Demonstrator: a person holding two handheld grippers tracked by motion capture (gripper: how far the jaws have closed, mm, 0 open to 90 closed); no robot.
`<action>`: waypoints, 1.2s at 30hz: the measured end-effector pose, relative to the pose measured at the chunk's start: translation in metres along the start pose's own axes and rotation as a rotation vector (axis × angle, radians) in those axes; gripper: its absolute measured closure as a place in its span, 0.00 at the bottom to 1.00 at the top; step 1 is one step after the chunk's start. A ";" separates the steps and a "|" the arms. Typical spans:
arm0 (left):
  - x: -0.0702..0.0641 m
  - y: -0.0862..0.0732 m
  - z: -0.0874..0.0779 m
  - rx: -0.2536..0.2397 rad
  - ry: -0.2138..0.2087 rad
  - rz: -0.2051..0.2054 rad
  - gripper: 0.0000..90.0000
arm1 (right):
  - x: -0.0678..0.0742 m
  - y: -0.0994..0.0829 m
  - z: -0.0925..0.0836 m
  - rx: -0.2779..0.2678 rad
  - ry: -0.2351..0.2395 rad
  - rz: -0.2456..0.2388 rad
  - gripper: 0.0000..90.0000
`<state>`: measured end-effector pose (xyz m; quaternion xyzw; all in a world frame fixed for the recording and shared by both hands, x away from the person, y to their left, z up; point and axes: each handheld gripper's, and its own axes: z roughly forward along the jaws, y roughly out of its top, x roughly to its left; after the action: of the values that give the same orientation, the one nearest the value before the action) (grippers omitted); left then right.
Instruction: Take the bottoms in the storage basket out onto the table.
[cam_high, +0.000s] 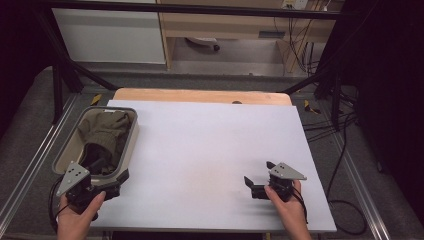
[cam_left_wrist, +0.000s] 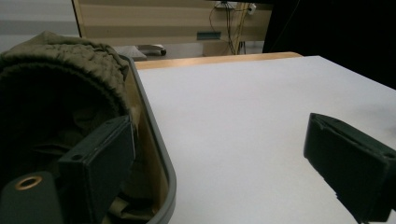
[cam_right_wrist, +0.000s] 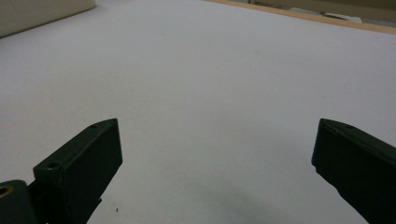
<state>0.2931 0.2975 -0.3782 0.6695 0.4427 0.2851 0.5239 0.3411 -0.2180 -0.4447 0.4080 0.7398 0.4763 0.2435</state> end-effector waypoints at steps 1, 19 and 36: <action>0.000 0.000 0.000 0.000 0.000 0.000 0.09 | 0.000 0.000 0.000 0.000 0.000 0.000 0.03; 0.066 0.094 0.046 0.111 0.150 0.025 0.12 | 0.002 -0.001 0.002 0.013 0.005 -0.003 0.03; 0.098 0.112 0.111 0.282 0.222 0.077 0.13 | 0.002 0.000 0.001 0.018 0.005 -0.011 0.03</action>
<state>0.4639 0.3286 -0.3119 0.7172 0.5073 0.3123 0.3616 0.3406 -0.2158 -0.4451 0.4049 0.7470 0.4693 0.2403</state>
